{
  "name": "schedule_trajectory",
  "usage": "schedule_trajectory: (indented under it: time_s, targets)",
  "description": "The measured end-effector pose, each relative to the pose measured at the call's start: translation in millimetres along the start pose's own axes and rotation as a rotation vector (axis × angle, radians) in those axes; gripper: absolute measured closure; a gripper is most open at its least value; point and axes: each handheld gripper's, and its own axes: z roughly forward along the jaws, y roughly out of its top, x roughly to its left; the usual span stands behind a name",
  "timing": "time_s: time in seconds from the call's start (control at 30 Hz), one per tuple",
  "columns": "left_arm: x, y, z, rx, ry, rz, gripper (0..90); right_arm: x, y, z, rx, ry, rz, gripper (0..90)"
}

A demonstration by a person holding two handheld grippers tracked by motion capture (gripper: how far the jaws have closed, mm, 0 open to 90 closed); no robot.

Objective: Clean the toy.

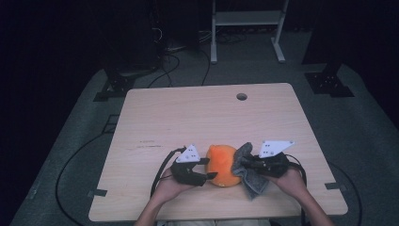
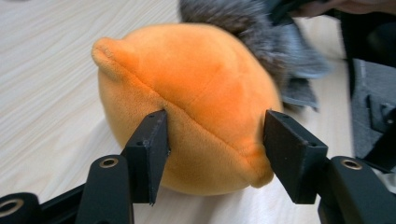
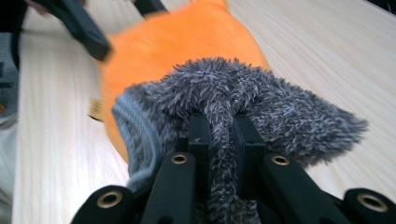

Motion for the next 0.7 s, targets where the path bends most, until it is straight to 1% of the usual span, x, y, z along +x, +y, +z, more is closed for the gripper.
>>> schedule_trajectory:
  time_s: [0.03, 0.07, 0.1, 0.13, 0.17, 0.2, 0.23, 0.27, 0.3, 0.33, 0.37, 0.4, 0.43, 0.47, 0.5, 0.53, 0.57, 0.6, 0.67, 0.7]
  targets:
    - [-2.1, 1.9, 0.6, 0.012, 0.005, 0.019, 41.7, -1.4, -1.6, -3.2, 0.008, -0.010, 0.010, 79.6]
    - [-4.1, 2.8, 1.2, 0.014, 0.004, 0.032, 42.0, -1.3, -1.3, -6.6, 0.014, -0.017, 0.008, 79.6]
    - [-5.6, 3.3, 1.5, 0.020, 0.004, 0.048, 42.4, 0.4, 1.2, -9.9, 0.009, -0.024, -0.005, 79.6]
    - [-7.1, 3.6, 2.3, 0.022, 0.001, 0.057, 42.8, 3.0, 6.3, -13.3, -0.008, -0.029, -0.021, 79.7]
    - [-8.2, 3.8, 2.5, 0.025, -0.004, 0.067, 43.0, 6.2, 13.7, -16.6, -0.031, -0.033, -0.033, 79.7]
    - [-9.0, 3.9, 2.7, 0.024, -0.010, 0.070, 43.1, 9.3, 24.8, -18.7, -0.057, -0.026, -0.049, 79.7]
    - [-10.4, 3.7, 2.8, 0.023, -0.017, 0.074, 43.2, 11.1, 31.6, -18.4, -0.066, -0.018, -0.063, 79.7]
    - [-10.9, 3.7, 2.2, 0.031, -0.025, 0.089, 43.2, 12.9, 39.8, -16.2, -0.067, -0.005, -0.087, 79.7]
    - [-11.4, 3.1, 1.1, 0.030, -0.035, 0.092, 43.1, 15.0, 46.1, -12.4, -0.062, 0.004, -0.101, 79.7]
    - [-11.1, 2.9, 0.1, 0.025, -0.043, 0.087, 42.9, 15.7, 50.8, -5.8, -0.041, 0.013, -0.123, 79.7]
    - [-9.5, 2.6, -1.8, 0.021, -0.051, 0.077, 42.5, 16.2, 51.9, -1.7, -0.023, 0.016, -0.126, 79.8]
    - [-7.3, 2.8, -3.6, 0.014, -0.048, 0.063, 40.1, 16.0, 51.4, 3.6, -0.008, 0.025, -0.125, 79.8]
    - [-5.1, 3.2, -5.0, 0.009, -0.029, 0.037, 35.2, 15.2, 49.3, 7.4, -0.007, 0.031, -0.120, 79.8]
    - [-3.2, 3.7, -4.9, 0.004, 0.015, 0.009, 28.1, 14.7, 46.5, 9.8, -0.015, 0.034, -0.104, 79.8]
    - [-1.0, 3.8, -3.8, 0.010, 0.043, -0.013, 23.3, 13.3, 43.6, 11.0, -0.019, 0.045, -0.089, 79.9]
    - [0.8, 3.4, -2.0, 0.013, 0.044, -0.032, 24.0, 12.7, 40.7, 11.3, -0.028, 0.054, -0.072, 79.9]
    - [2.0, 2.5, -0.2, 0.012, 0.022, -0.045, 25.7, 12.6, 38.1, 11.1, -0.037, 0.051, -0.066, 79.9]
    - [1.2, 1.9, 1.7, 0.007, 0.008, -0.045, 30.9, 12.3, 36.0, 10.6, -0.039, 0.049, -0.063, 79.9]
    - [-1.8, 3.1, 3.9, 0.004, 0.010, -0.026, 33.7, 9.8, 32.9, 7.9, -0.032, 0.048, -0.056, 79.8]
    - [-3.2, 4.7, 4.5, 0.003, 0.014, -0.025, 34.9, 7.8, 31.5, 5.9, -0.024, 0.047, -0.057, 79.8]
